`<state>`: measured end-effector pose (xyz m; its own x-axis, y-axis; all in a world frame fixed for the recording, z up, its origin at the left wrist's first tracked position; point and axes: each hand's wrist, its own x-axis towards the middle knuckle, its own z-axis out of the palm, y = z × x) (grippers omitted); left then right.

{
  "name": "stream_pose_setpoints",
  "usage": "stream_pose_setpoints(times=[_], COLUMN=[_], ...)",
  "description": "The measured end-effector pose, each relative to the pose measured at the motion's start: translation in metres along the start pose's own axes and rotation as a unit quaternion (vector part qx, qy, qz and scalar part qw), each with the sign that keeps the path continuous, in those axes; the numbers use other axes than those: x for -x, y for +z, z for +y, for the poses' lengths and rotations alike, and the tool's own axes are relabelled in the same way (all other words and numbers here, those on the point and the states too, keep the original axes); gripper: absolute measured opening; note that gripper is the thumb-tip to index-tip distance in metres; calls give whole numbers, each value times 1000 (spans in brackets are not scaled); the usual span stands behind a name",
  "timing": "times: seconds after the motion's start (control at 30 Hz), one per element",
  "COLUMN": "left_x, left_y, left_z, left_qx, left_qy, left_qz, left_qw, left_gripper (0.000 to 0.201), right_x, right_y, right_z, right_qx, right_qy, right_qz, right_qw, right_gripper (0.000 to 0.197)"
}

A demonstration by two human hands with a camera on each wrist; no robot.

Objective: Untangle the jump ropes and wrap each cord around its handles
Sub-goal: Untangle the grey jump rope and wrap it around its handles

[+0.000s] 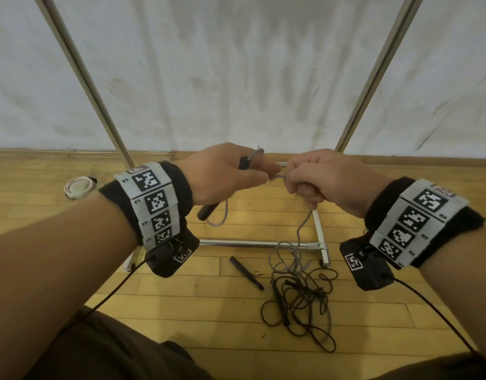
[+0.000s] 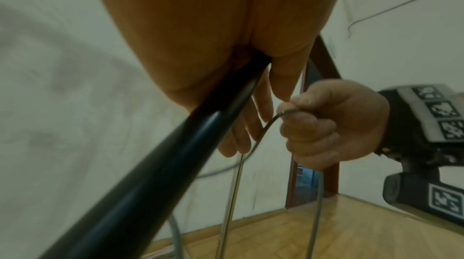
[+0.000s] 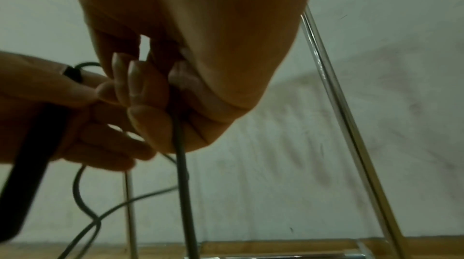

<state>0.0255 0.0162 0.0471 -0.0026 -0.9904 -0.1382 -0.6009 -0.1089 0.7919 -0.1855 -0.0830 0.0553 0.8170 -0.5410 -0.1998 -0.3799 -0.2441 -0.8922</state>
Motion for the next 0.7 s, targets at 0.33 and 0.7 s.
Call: stream_pose_setpoints(times=[0.33, 0.7], left_x=[3, 5], left_y=[-8, -66], left_z=[5, -14], left_qx=[158, 275], left_qy=[46, 38], left_qz=[10, 304], left_qw=[986, 911], left_gripper=[28, 26], right_x=[-7, -6], right_y=[9, -12], right_z=[3, 65], right_qx=[-51, 29], right_qy=[-26, 62], right_qz=[10, 6], right_qw=[998, 998], right_gripper=[23, 34])
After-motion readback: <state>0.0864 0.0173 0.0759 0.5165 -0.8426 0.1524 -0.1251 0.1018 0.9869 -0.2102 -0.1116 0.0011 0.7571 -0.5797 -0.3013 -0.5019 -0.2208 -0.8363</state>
